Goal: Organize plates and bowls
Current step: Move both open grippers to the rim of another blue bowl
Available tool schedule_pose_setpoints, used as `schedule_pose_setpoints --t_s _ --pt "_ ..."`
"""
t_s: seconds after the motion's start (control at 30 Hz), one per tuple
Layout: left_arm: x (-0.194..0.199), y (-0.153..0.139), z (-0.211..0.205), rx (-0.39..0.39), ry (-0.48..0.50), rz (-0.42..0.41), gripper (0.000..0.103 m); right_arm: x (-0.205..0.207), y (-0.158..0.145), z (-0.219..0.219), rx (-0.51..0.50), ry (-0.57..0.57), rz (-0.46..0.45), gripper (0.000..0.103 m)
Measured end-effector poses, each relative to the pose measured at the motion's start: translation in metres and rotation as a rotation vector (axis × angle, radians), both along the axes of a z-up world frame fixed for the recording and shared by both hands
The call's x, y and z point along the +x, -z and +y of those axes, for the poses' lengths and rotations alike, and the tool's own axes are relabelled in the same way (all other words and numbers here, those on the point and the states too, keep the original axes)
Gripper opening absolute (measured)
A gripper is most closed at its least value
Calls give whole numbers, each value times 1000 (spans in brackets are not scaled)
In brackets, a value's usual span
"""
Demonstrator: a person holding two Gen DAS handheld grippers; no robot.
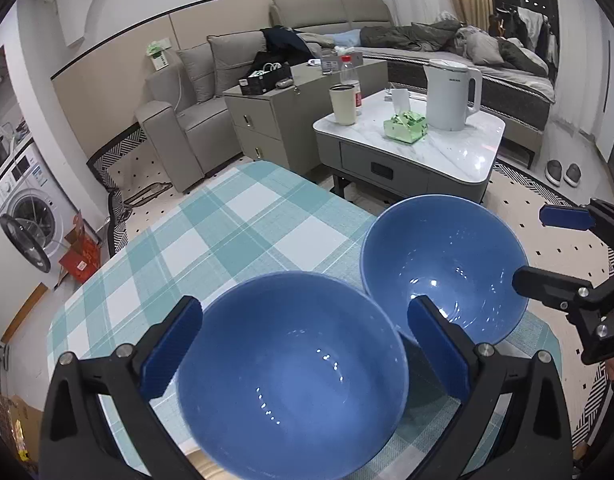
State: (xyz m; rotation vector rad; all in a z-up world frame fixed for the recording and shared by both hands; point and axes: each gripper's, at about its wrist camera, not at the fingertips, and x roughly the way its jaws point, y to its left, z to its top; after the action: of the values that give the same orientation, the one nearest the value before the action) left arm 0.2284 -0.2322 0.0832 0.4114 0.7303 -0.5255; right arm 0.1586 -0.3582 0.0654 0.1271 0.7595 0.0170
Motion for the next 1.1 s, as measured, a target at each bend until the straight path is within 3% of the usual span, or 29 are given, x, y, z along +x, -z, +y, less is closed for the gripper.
schedule_pose_setpoints --t_s 0.23,0.47,0.7,0.8,0.87,1.0,1.1 --pt "10 7 -27 18 51 31 103 4 10 -23 59 12 -1 100" --pt "22 19 -43 42 73 74 102 16 28 -30 76 16 56 99" --pt "24 26 -57 61 105 98 99 21 39 -31 102 -1 93 88" --pt "25 30 -64 73 122 117 86 22 42 -30 103 -9 100 85" --pt "27 33 -68 77 127 127 85 22 44 -28 103 -13 104 84" --pt "29 40 -78 96 141 147 72 23 47 -25 99 -26 118 82" --pt "29 43 -84 112 141 151 68 25 52 -21 90 -43 135 81"
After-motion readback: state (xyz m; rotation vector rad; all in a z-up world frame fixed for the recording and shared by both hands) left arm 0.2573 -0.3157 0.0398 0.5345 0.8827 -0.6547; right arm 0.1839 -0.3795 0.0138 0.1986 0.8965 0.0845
